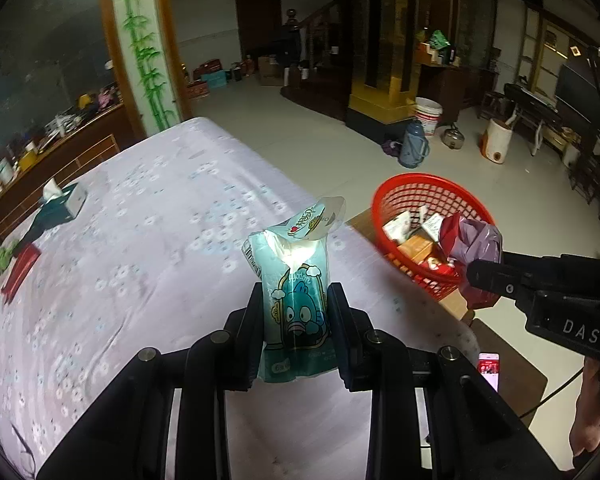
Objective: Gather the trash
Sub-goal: 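Carry the tissue pack and pink bag over the red basket, then open both tools over the red basket to drop bag and tissue pack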
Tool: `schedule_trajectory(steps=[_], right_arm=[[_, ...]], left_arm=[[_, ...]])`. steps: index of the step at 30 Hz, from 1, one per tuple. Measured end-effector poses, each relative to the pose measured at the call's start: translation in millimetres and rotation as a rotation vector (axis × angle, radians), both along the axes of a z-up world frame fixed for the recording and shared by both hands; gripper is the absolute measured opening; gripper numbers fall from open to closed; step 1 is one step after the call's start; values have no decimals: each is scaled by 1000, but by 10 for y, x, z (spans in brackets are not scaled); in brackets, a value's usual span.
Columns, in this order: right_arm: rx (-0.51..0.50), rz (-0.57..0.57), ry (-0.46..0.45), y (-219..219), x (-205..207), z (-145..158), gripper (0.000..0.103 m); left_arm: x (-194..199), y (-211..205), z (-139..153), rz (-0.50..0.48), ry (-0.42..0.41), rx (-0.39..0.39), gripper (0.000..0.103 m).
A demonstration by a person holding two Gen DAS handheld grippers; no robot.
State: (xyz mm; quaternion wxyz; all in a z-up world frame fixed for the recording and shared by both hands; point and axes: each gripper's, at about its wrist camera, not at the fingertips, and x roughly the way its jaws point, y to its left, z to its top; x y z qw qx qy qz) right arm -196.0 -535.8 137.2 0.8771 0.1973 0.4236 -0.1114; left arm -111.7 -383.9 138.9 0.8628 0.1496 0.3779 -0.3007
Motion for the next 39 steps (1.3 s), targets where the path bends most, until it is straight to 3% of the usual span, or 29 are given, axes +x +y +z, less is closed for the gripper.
schedule_trajectory(steps=[7, 13, 22, 29, 33, 39], right_arm=[[-1, -67, -14, -475, -72, 93, 40], [40, -132, -29, -995, 20, 133, 40], [103, -182, -24, -1501, 337, 44, 41], [121, -214, -1, -1650, 581, -164, 46], [116, -248, 5, -1703, 585, -195, 59], [42, -269, 12, -1642, 477, -53, 61]], left_arm=[[44, -473, 38, -64, -1, -16, 28], [179, -953, 4, -150, 55, -65, 29], [452, -1629, -328, -203, 122, -55, 30], [617, -1796, -523, -222, 176, -80, 33], [614, -1839, -588, -247, 192, -88, 51], [566, -1678, -511, -232, 190, -115, 57]])
